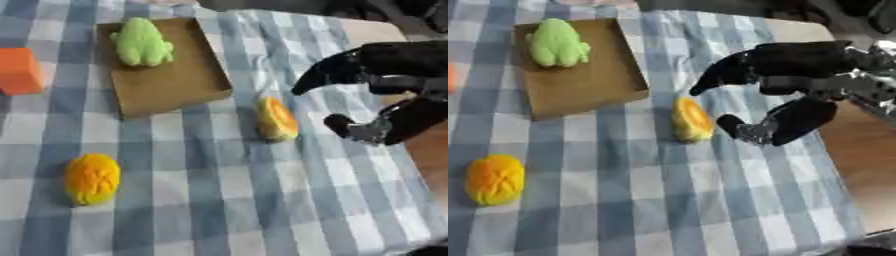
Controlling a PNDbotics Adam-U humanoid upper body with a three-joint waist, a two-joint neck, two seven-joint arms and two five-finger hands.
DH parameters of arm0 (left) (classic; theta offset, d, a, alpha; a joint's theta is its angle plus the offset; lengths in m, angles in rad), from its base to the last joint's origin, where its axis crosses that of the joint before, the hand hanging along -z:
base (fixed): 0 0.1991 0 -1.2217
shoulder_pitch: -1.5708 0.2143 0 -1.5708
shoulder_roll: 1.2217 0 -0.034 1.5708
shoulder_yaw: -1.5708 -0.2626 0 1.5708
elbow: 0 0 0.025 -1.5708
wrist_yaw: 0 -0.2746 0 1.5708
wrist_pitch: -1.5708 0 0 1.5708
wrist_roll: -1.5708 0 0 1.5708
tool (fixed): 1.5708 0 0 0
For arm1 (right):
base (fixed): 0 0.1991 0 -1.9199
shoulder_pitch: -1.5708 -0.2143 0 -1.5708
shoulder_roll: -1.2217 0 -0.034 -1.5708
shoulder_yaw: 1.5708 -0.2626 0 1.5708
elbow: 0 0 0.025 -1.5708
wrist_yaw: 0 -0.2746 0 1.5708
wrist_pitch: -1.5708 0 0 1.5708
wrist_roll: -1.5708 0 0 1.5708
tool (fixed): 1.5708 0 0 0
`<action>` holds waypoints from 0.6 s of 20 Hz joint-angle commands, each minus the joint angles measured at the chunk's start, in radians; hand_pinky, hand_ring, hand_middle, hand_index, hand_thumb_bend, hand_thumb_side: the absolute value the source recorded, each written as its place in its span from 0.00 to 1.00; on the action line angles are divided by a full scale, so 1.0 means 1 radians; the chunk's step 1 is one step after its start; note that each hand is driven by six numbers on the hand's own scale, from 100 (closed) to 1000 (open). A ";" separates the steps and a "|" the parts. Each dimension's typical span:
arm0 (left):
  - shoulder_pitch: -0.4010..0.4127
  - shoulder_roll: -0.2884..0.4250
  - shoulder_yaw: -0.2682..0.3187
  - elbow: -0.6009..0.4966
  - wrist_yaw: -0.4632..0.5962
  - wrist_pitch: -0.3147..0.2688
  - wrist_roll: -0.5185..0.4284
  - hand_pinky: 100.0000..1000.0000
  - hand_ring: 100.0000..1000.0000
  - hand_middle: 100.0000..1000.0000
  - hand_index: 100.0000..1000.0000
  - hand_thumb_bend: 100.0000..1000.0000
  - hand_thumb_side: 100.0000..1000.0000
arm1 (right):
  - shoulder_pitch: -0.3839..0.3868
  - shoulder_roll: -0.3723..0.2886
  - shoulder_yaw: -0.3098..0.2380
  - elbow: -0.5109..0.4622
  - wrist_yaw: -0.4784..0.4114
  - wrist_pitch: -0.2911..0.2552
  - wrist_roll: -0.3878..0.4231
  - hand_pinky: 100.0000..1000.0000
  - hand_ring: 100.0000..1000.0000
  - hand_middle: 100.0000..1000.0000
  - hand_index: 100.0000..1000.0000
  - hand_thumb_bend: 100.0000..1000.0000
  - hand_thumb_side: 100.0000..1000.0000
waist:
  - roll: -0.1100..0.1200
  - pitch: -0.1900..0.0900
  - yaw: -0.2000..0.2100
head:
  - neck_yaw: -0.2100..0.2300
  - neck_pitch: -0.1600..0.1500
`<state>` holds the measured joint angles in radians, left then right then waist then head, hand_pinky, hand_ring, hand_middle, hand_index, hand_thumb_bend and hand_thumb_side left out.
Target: Pick up objects on the table and place them in the box.
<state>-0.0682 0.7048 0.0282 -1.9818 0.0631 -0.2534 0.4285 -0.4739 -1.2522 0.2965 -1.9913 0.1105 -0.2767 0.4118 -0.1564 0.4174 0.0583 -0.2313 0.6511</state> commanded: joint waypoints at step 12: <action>-0.018 0.017 -0.001 -0.018 0.009 0.001 -0.014 0.89 0.69 0.78 0.85 0.00 0.65 | -0.102 0.066 0.045 0.006 0.058 0.229 0.053 0.82 0.88 0.85 0.97 0.00 0.71 | 0.012 -0.010 0.027 | -0.024 -0.012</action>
<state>-0.0797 0.7039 0.0222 -1.9818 0.0698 -0.2508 0.4186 -0.5640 -1.1706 0.3492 -1.9870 0.1526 -0.0674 0.4670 -0.1531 0.4249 0.0848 -0.2494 0.6494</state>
